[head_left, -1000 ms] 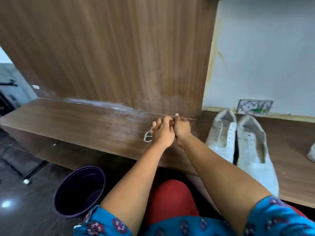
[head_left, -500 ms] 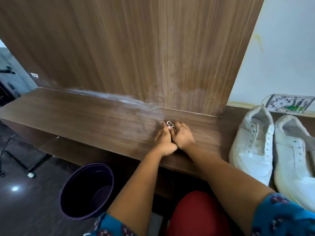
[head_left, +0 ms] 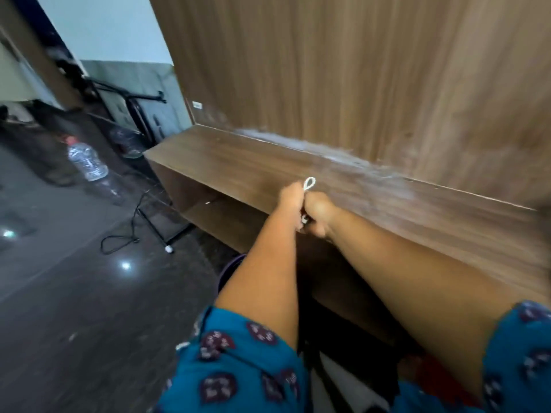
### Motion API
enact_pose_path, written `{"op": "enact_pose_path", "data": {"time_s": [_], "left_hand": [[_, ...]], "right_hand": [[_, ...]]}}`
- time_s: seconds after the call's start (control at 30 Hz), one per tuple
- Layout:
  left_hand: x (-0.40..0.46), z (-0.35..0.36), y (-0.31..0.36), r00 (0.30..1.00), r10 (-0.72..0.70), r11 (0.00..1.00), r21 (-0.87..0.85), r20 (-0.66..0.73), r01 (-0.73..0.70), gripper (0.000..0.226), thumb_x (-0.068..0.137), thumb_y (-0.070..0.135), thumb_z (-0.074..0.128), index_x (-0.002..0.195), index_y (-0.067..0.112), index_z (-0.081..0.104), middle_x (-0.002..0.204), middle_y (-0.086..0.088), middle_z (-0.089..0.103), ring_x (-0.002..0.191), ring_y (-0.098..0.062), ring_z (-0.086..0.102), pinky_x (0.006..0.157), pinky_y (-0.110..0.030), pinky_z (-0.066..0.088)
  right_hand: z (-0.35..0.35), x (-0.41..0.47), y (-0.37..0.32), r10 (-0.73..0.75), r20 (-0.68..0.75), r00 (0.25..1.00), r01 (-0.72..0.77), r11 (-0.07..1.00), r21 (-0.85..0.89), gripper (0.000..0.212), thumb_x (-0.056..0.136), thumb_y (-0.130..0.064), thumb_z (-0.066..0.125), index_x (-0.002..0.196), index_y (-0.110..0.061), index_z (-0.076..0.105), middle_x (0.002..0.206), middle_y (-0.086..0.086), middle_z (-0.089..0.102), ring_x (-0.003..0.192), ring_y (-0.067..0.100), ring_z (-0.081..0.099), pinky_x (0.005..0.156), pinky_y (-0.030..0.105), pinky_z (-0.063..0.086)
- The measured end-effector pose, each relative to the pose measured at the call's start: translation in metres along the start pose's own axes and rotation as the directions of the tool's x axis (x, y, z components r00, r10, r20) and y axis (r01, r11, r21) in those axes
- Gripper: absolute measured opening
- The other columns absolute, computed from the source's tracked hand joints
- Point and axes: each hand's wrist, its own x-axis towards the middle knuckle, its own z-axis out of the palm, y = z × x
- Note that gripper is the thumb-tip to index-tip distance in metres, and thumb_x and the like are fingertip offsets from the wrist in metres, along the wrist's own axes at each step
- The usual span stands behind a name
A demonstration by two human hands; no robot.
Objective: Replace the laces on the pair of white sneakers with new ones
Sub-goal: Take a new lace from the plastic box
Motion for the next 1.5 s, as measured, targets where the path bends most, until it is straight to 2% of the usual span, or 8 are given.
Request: {"op": "enact_pose_path", "data": {"time_s": [0.17, 0.27, 0.37, 0.6, 0.93, 1.13, 1.33, 1.5], "left_hand": [[0.049, -0.113, -0.013, 0.990, -0.125, 0.953, 0.269, -0.065, 0.138, 0.029, 0.099, 0.017, 0.046, 0.081, 0.000, 0.060, 0.070, -0.013, 0.057, 0.054, -0.023, 0.055, 0.048, -0.025, 0.047], [0.061, -0.154, -0.029, 0.964, -0.245, 0.931, 0.253, -0.099, 0.263, 0.039, 0.104, 0.018, 0.033, 0.074, 0.004, 0.054, 0.054, -0.012, 0.059, 0.038, -0.016, 0.048, 0.036, -0.016, 0.039], [0.086, -0.181, -0.057, 0.956, -0.215, 0.911, 0.310, -0.200, 0.270, 0.032, 0.099, 0.010, 0.038, 0.121, -0.002, 0.057, 0.113, -0.020, 0.064, 0.070, -0.021, 0.056, 0.067, -0.027, 0.047], [0.080, -0.173, -0.059, 0.924, -0.346, 0.751, 0.543, -0.159, 0.375, 0.025, 0.099, 0.024, 0.036, 0.097, 0.008, 0.055, 0.095, -0.012, 0.059, 0.071, -0.022, 0.052, 0.058, -0.030, 0.044], [-0.054, 0.030, 0.026, 0.981, 0.000, 0.768, 0.628, 0.196, -0.126, 0.030, 0.098, 0.024, 0.044, 0.074, 0.010, 0.053, 0.066, -0.005, 0.055, 0.057, -0.016, 0.049, 0.049, -0.022, 0.032], [-0.123, 0.206, -0.043, 0.907, 0.205, 0.853, 0.388, 0.367, -0.350, 0.035, 0.087, 0.035, 0.055, 0.103, 0.006, 0.066, 0.111, -0.018, 0.067, 0.104, -0.033, 0.064, 0.090, -0.042, 0.051], [-0.269, 0.328, -0.097, 0.732, 0.304, 0.778, 0.284, 0.610, -0.560, 0.013, 0.092, 0.013, 0.052, 0.086, 0.004, 0.059, 0.084, -0.015, 0.062, 0.087, -0.025, 0.058, 0.068, -0.031, 0.042], [-0.346, 0.394, -0.143, 0.535, 0.226, 0.459, 0.395, 0.814, -0.796, 0.036, 0.089, 0.041, 0.059, 0.117, 0.019, 0.053, 0.123, -0.006, 0.055, 0.112, -0.027, 0.055, 0.087, -0.032, 0.046]], "right_hand": [[0.059, 0.039, 0.060, -0.174, -0.036, 0.984, 0.094, 0.683, -0.724, 0.023, 0.095, -0.014, 0.048, 0.100, -0.001, 0.067, 0.098, 0.014, 0.067, 0.074, 0.026, 0.065, 0.055, 0.026, 0.048], [0.070, 0.066, 0.085, -0.027, -0.067, 0.997, -0.015, 0.829, -0.559, 0.035, 0.090, -0.015, 0.058, 0.122, -0.001, 0.054, 0.102, 0.015, 0.061, 0.070, 0.027, 0.063, 0.048, 0.029, 0.049], [0.066, 0.091, 0.099, 0.062, -0.110, 0.992, -0.108, 0.868, -0.485, 0.047, 0.090, -0.014, 0.055, 0.132, -0.011, 0.033, 0.131, 0.011, 0.043, 0.104, 0.029, 0.054, 0.072, 0.035, 0.051], [0.039, 0.080, 0.098, 0.011, -0.088, 0.996, -0.053, 0.871, -0.488, 0.027, 0.093, -0.006, 0.043, 0.113, -0.022, 0.052, 0.120, 0.006, 0.050, 0.107, 0.024, 0.049, 0.088, 0.038, 0.043], [-0.064, -0.061, -0.012, -0.460, -0.145, 0.876, 0.333, 0.794, -0.508, 0.011, 0.087, -0.016, 0.056, 0.085, -0.026, 0.052, 0.106, 0.004, 0.065, 0.096, 0.020, 0.058, 0.090, 0.033, 0.046], [-0.212, -0.172, -0.076, -0.622, -0.382, 0.684, 0.334, 0.732, -0.593, 0.013, 0.090, -0.023, 0.059, 0.094, -0.015, 0.049, 0.099, 0.007, 0.064, 0.096, 0.026, 0.061, 0.081, 0.028, 0.043], [-0.368, -0.270, -0.086, -0.644, -0.576, 0.504, 0.167, 0.726, -0.667, 0.029, 0.091, -0.021, 0.058, 0.116, -0.007, 0.056, 0.116, 0.014, 0.064, 0.109, 0.028, 0.060, 0.081, 0.026, 0.043], [-0.495, -0.336, -0.084, -0.608, -0.689, 0.395, -0.086, 0.722, -0.686, 0.040, 0.090, -0.023, 0.056, 0.126, -0.007, 0.053, 0.127, 0.017, 0.057, 0.117, 0.032, 0.053, 0.093, 0.033, 0.041]]}}
